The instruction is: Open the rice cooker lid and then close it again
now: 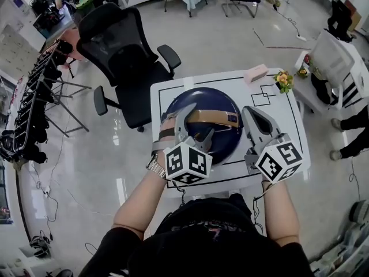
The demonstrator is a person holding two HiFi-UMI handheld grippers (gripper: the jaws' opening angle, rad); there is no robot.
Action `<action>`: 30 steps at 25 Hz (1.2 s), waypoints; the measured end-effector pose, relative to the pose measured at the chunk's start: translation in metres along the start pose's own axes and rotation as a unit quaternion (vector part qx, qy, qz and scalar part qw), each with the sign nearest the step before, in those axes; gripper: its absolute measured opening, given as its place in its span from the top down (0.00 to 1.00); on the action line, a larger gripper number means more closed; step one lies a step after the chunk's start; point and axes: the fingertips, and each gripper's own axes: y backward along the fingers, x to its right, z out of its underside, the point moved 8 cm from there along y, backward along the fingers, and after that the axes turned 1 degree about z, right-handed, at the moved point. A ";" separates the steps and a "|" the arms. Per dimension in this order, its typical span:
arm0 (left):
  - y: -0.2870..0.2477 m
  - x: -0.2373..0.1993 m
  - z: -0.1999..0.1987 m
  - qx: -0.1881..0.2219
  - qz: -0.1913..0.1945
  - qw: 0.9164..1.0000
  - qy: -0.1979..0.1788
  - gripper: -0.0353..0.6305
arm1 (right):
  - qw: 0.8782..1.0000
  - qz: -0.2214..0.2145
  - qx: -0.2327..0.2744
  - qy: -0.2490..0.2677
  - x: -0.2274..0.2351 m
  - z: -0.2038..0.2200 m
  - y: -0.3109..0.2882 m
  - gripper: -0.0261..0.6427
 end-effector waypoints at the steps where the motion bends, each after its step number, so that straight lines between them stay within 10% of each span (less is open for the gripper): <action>1: -0.002 0.000 -0.001 0.000 0.002 1.000 -0.008 0.47 | 1.000 0.004 -0.002 -0.002 0.000 0.003 -0.001 0.96; 15: -0.023 0.010 -0.010 -0.011 -0.004 0.990 -0.142 0.62 | 0.999 0.007 -0.043 -0.027 0.003 0.030 -0.019 0.96; 30: -0.027 0.011 -0.012 -0.020 -0.003 0.987 -0.157 0.65 | 0.997 -0.006 -0.053 -0.047 0.006 0.036 -0.022 0.96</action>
